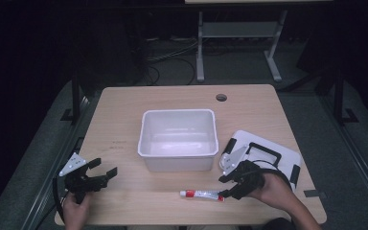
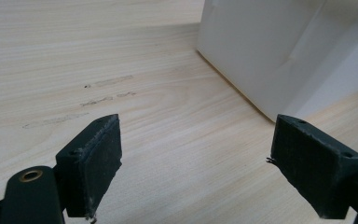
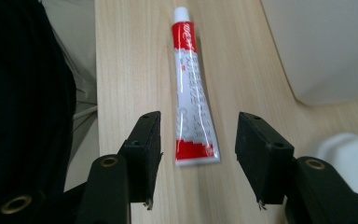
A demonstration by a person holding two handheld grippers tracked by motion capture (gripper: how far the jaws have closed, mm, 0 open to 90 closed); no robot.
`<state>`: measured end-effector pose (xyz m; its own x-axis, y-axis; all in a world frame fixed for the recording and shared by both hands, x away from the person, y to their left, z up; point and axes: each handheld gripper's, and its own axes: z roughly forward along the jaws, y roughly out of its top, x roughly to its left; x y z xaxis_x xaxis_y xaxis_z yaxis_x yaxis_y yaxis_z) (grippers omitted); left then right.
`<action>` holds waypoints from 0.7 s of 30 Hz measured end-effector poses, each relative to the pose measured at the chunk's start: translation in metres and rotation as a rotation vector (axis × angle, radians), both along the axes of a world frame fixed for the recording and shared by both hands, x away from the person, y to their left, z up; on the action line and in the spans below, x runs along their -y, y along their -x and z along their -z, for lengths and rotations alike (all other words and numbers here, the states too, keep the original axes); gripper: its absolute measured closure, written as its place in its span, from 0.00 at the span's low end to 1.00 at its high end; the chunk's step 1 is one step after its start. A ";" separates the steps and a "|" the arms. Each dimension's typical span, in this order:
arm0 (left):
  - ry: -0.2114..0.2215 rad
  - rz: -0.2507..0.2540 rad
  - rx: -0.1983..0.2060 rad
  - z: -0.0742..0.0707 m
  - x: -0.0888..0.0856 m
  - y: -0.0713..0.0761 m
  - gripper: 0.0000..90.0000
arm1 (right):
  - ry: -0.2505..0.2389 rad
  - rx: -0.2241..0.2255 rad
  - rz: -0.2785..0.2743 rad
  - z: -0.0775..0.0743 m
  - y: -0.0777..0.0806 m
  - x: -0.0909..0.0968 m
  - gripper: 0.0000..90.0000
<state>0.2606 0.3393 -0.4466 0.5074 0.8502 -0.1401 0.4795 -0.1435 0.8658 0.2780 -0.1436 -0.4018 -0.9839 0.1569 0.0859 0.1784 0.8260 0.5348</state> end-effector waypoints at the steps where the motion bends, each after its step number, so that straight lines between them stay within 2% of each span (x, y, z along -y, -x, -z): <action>1: 0.001 0.000 0.001 0.000 0.000 0.000 0.17 | 0.001 -0.002 -0.006 0.001 -0.001 -0.003 0.55; 8: 0.005 -0.001 0.002 0.000 -0.001 0.000 0.17 | 0.011 -0.012 -0.043 0.009 -0.005 -0.022 0.55; 11: 0.007 -0.002 0.002 0.000 -0.001 0.000 0.17 | 0.034 -0.005 -0.062 0.015 -0.006 -0.032 0.55; 21: 0.005 0.001 0.000 0.000 -0.001 0.000 0.17 | 0.040 -0.008 -0.079 0.026 -0.009 -0.047 0.54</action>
<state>0.2608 0.3403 -0.4465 0.5086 0.8488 -0.1444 0.4791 -0.1396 0.8666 0.2871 -0.0963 -0.4276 -0.9926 0.0825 0.0886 0.1160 0.8581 0.5002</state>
